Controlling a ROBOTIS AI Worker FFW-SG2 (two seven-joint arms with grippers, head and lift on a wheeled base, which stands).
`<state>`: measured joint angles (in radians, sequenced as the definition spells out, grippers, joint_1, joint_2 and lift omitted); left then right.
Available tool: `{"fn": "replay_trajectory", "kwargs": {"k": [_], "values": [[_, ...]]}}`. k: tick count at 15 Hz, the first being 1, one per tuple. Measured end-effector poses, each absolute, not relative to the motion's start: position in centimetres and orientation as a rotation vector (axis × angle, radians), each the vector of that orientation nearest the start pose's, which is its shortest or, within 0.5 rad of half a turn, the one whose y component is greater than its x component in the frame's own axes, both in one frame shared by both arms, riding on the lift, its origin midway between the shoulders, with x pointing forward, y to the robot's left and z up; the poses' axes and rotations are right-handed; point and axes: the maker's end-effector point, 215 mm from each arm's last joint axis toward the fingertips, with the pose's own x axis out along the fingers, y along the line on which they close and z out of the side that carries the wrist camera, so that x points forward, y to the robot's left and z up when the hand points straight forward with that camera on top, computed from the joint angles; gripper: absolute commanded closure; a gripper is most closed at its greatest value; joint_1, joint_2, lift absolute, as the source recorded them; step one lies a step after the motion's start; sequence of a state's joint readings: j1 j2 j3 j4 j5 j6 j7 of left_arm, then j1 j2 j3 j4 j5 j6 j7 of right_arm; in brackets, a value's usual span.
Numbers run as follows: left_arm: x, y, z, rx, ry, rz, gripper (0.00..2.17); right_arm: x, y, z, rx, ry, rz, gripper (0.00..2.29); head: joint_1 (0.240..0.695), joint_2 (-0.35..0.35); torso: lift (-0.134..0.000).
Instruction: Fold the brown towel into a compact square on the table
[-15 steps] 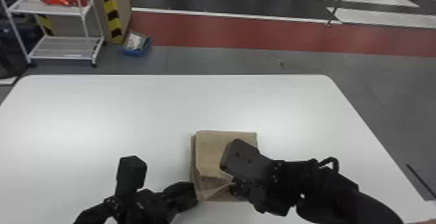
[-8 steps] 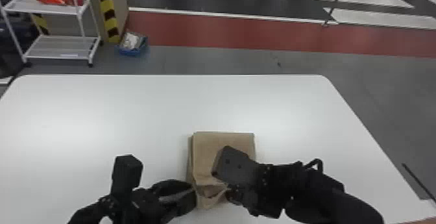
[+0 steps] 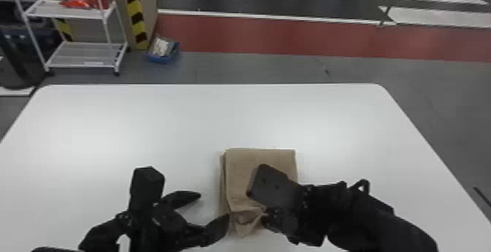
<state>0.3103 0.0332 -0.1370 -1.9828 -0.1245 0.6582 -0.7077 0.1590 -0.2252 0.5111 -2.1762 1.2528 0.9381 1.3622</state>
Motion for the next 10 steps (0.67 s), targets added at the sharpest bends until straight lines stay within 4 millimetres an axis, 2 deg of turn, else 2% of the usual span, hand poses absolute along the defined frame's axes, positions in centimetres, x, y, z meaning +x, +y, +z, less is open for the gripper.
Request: {"fn": "replay_trajectory", "kwargs": {"k": [3,5,8,10], "values": [[40.6,5.8,-45.8,-0.054,0.573,-0.751,0.15,36.4,-10.8,-43.8,-0.843,0.881,0.876,1.29,0.695,-0.078,-0.125],[41.7,6.2,-44.3,-0.079,0.538,-0.716,0.15,36.4,-10.8,-43.9,-0.843,0.883,0.877,1.29,0.695,-0.068,-0.125],[42.0,4.4,-41.4,-0.104,0.478,-0.727,0.15,36.4,-10.6,-43.9,-0.843,0.882,0.88,1.29,0.695,-0.087,-0.125],[41.7,2.9,-40.5,-0.109,0.464,-0.748,0.15,36.4,-10.6,-43.9,-0.843,0.882,0.879,1.29,0.695,-0.102,-0.125]]}}
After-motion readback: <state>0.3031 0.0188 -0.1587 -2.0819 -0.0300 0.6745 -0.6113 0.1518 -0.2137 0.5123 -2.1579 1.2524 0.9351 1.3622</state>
